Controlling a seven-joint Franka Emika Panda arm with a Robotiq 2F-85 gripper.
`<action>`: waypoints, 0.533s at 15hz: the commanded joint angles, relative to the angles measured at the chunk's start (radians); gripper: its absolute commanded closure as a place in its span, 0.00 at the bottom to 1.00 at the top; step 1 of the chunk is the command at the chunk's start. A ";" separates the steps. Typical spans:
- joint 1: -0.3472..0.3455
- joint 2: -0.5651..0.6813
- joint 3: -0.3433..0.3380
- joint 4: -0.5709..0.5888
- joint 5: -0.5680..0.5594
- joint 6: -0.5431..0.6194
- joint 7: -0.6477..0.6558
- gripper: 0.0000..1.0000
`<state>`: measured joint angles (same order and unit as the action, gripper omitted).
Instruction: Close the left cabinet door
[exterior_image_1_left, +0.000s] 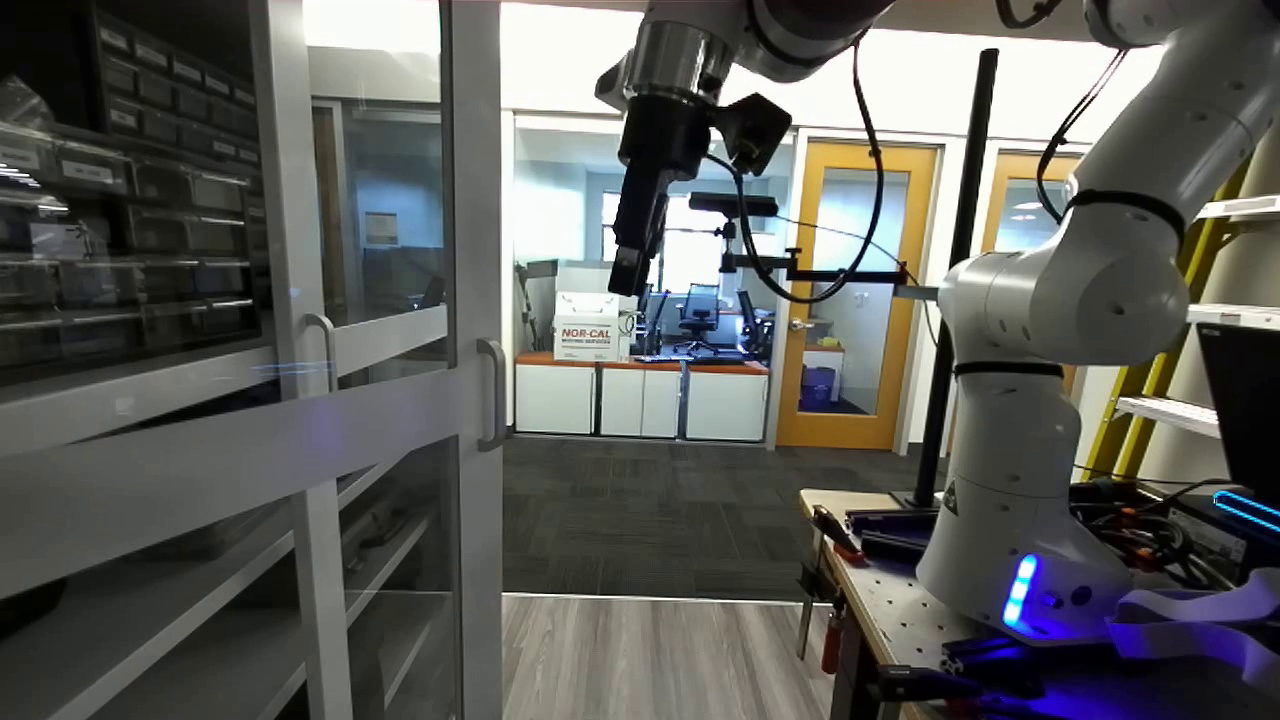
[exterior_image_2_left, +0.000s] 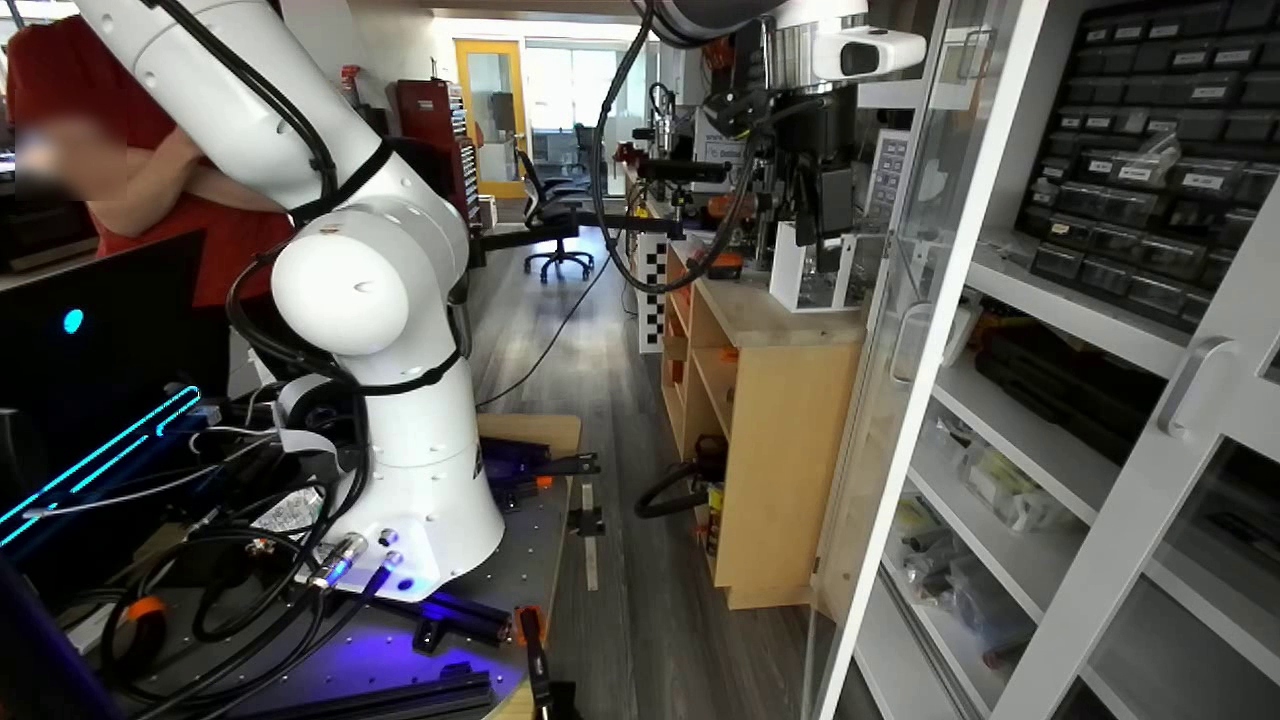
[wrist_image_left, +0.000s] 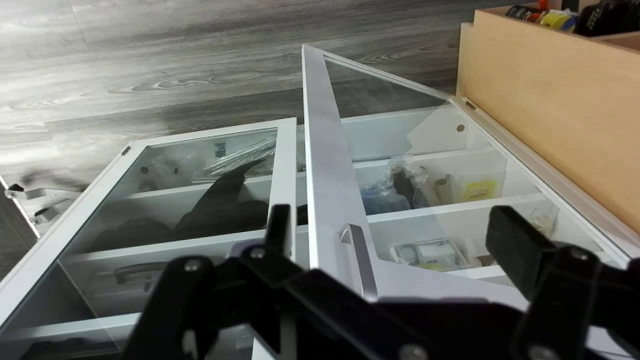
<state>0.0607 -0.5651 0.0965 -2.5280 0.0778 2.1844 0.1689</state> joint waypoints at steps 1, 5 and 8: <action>-0.037 0.032 0.045 0.007 -0.004 0.064 0.145 0.00; -0.050 0.072 0.088 0.009 -0.012 0.135 0.261 0.00; -0.060 0.104 0.127 0.005 -0.040 0.207 0.333 0.00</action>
<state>0.0277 -0.4916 0.1796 -2.5274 0.0706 2.3278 0.4186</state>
